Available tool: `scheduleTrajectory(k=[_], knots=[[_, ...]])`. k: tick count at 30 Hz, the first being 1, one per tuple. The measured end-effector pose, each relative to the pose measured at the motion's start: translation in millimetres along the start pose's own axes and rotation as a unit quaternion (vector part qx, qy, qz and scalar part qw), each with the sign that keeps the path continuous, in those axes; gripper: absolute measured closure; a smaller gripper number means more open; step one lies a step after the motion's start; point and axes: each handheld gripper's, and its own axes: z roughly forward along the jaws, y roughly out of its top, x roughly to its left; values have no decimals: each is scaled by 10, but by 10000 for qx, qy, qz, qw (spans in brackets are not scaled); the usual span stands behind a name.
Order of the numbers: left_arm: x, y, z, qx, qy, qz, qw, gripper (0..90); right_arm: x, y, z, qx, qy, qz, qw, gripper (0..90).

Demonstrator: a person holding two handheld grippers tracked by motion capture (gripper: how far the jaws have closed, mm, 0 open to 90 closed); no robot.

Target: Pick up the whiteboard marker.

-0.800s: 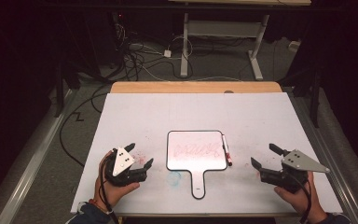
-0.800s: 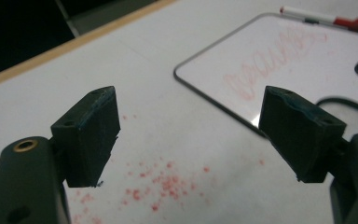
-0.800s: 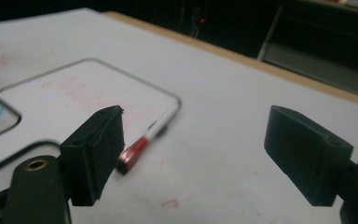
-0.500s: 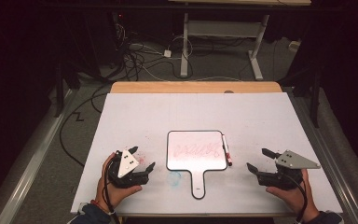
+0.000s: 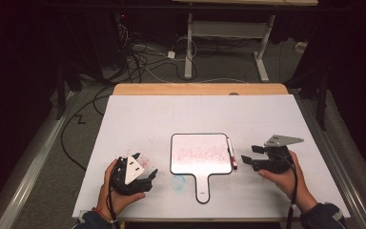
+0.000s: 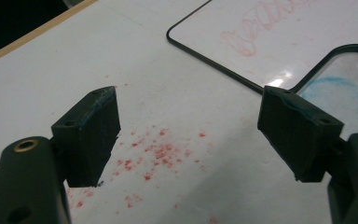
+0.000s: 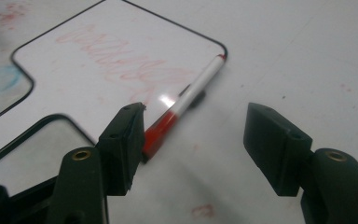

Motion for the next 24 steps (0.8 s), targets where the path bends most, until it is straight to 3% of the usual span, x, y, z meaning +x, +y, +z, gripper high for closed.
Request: scheduleTrajectory(k=[3,5,9,14,17,19,21,24], knots=[[-20,-1,9,20,-18,65,10000,200,-79,139,175,256,158,184,9994,406],[-20,-5,24,65,-35,83,9999,200,-147,211,309,447,375,356,9977,404],[-38,-17,37,150,-123,86,9998,201,-243,301,557,688,590,591,9941,439],[-66,-15,45,222,-110,221,9994,201,-267,351,794,939,582,753,9910,550],[-84,-13,54,237,-118,268,9993,201,-285,350,844,973,539,803,9905,671],[-93,-11,58,258,-144,295,9991,201,-304,339,836,952,750,942,9882,726],[-99,-9,64,271,-148,319,9990,201,-296,339,837,951,817,909,9879,757],[-103,-6,66,270,-166,324,9990,201,-261,348,829,990,734,780,9893,806]])
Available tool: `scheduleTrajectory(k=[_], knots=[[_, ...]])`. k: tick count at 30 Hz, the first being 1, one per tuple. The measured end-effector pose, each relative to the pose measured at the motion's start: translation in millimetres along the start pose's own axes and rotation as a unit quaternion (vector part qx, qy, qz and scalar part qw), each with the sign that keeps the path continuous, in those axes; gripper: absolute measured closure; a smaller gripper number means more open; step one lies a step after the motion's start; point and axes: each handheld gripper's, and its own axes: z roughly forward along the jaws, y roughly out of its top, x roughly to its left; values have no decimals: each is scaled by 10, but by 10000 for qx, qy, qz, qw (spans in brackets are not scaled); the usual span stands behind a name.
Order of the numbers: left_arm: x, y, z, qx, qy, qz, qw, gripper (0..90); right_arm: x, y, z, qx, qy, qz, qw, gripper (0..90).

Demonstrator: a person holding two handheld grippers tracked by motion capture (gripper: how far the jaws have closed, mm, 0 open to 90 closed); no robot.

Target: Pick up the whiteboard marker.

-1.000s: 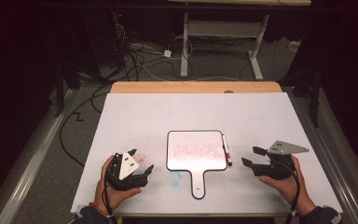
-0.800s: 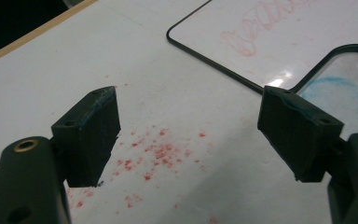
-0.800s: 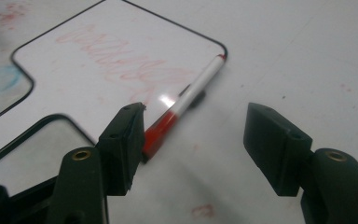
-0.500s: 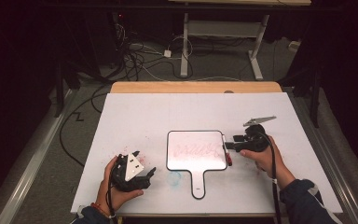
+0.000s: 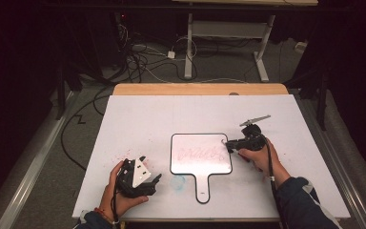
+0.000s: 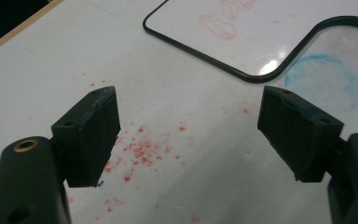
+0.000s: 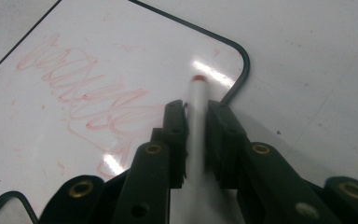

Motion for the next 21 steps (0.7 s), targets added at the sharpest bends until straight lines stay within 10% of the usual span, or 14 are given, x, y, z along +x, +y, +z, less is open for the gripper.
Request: scheduleTrajectory(k=[5,10,14,16,21], knots=[[-5,8,11,-7,-62,-25,10000,206,15,-2,-21,54,24,-107,9999,813],[-13,70,8,-379,-415,-151,9983,222,168,46,-176,-440,148,-351,9983,814],[18,259,42,-796,-844,-508,9919,230,310,79,-283,-817,238,-482,9952,814],[18,427,117,-1074,-1207,-849,9832,243,472,93,-334,-1144,334,-650,9907,814],[-52,691,284,-1216,-1609,-1051,9738,260,737,70,-301,-1611,580,-841,9816,814]])
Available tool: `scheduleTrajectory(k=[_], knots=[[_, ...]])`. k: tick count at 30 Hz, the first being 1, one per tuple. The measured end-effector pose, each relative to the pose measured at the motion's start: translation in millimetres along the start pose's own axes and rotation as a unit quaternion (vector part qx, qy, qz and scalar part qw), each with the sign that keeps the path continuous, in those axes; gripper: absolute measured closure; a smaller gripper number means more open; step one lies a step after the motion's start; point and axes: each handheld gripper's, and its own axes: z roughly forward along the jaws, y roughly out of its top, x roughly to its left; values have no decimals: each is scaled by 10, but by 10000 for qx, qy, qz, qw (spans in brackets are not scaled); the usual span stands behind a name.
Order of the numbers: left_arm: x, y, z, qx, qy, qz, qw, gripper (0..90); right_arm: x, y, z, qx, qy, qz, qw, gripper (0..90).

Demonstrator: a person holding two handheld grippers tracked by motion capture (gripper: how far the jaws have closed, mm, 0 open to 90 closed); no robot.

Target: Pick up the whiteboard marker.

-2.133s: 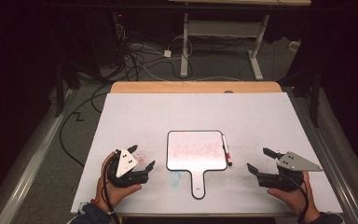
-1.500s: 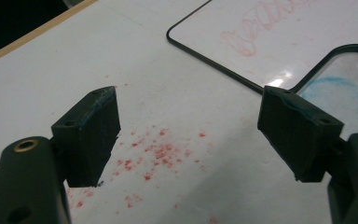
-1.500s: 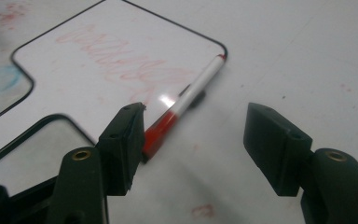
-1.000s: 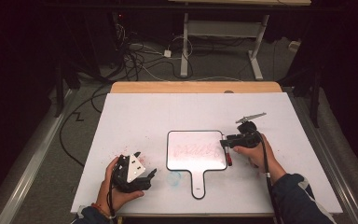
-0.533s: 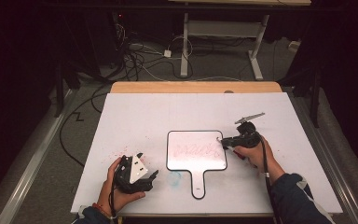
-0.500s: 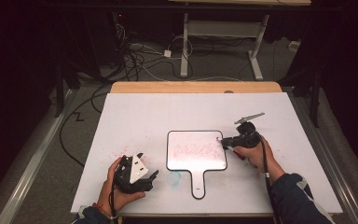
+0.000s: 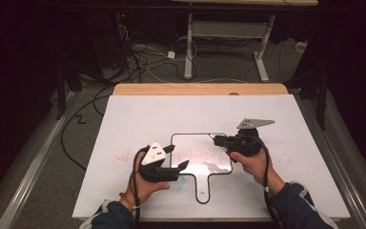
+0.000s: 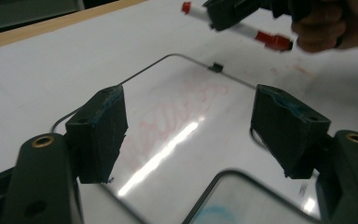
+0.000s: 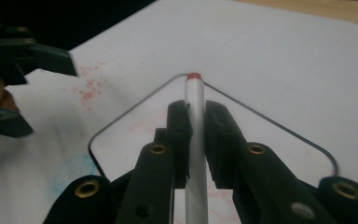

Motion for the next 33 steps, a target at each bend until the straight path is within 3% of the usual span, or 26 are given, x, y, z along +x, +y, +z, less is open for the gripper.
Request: scheduleTrajectory(k=[2,3,7,9,12,17,22,23,28,33], knots=[[-40,88,141,-34,-183,-118,9998,264,51,-1,18,-36,-42,-76,10000,814],[-67,127,213,-27,-217,-143,9997,275,131,-9,40,-200,23,-175,9996,814],[-182,257,526,92,-354,-203,9991,329,228,-31,47,-474,-108,-288,9984,814],[-192,274,570,90,-379,-234,9990,358,244,-38,31,-582,-156,-282,9978,814],[-193,327,707,-34,-596,-471,9971,402,258,-43,-11,-744,-199,-287,9966,814],[-224,373,811,-127,-881,-387,9953,453,290,-39,-75,-881,-383,-498,9941,813],[-239,397,845,-169,-854,-284,9958,545,269,-51,-115,-980,-453,-432,9932,813],[-238,404,851,-201,-858,-241,9958,597,270,-60,-120,-995,-439,-448,9931,813],[-217,409,848,-125,-698,-153,9974,717,297,-71,-116,-998,-481,-529,9924,812],[-129,377,839,27,-481,90,9988,784,307,-77,-98,-962,-529,-525,9926,783]])
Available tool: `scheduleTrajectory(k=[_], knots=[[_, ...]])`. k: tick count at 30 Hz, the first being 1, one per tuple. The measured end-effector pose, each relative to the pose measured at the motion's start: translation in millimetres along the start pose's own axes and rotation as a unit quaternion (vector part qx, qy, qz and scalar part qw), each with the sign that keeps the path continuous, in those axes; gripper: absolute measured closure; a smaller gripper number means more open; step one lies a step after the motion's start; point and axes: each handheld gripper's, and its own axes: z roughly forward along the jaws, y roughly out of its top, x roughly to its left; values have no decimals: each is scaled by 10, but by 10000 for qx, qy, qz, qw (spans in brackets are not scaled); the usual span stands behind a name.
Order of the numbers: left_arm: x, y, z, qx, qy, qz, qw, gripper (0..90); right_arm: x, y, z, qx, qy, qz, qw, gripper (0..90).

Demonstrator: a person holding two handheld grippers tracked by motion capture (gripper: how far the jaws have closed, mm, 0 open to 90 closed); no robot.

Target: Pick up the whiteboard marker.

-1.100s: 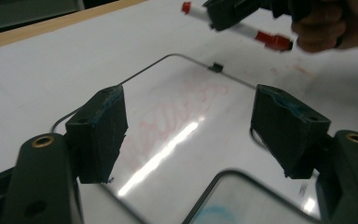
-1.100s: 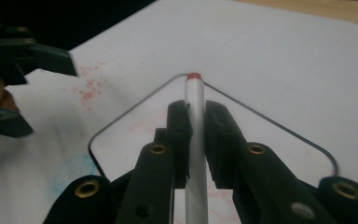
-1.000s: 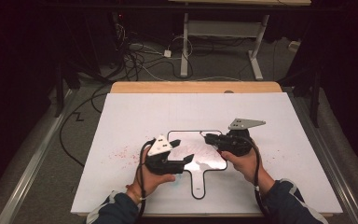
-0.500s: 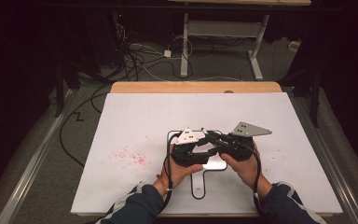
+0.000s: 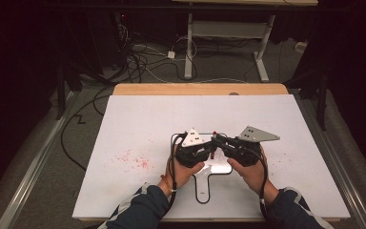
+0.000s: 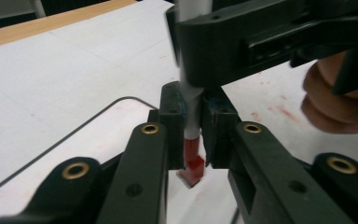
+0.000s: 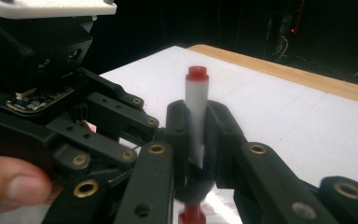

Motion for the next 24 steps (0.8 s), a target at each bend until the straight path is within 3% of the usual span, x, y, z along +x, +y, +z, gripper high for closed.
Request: scheduleTrajectory(k=[3,7,8,10,11,12,15,24], knots=[[58,-62,-10,102,157,169,9997,785,0,-5,24,104,-85,109,9999,591],[188,-200,-32,228,281,185,9992,785,-36,2,-44,163,-80,81,9998,482],[182,-241,-14,176,263,-41,9995,786,-51,-5,-78,172,-95,25,9998,472],[204,-271,-16,131,264,-6,9996,786,-77,-30,-144,226,-216,-129,9994,459],[237,-284,-36,136,234,44,9996,787,-89,-43,-179,257,-276,-177,9991,456],[270,-279,-58,230,268,227,9991,787,-103,-58,-215,252,-296,-199,9990,455],[265,-280,-88,322,332,493,9977,788,-138,-107,-328,301,-410,-305,9982,445],[506,-351,-323,425,560,321,9970,788,-182,-261,-681,487,-871,-712,9925,427]])
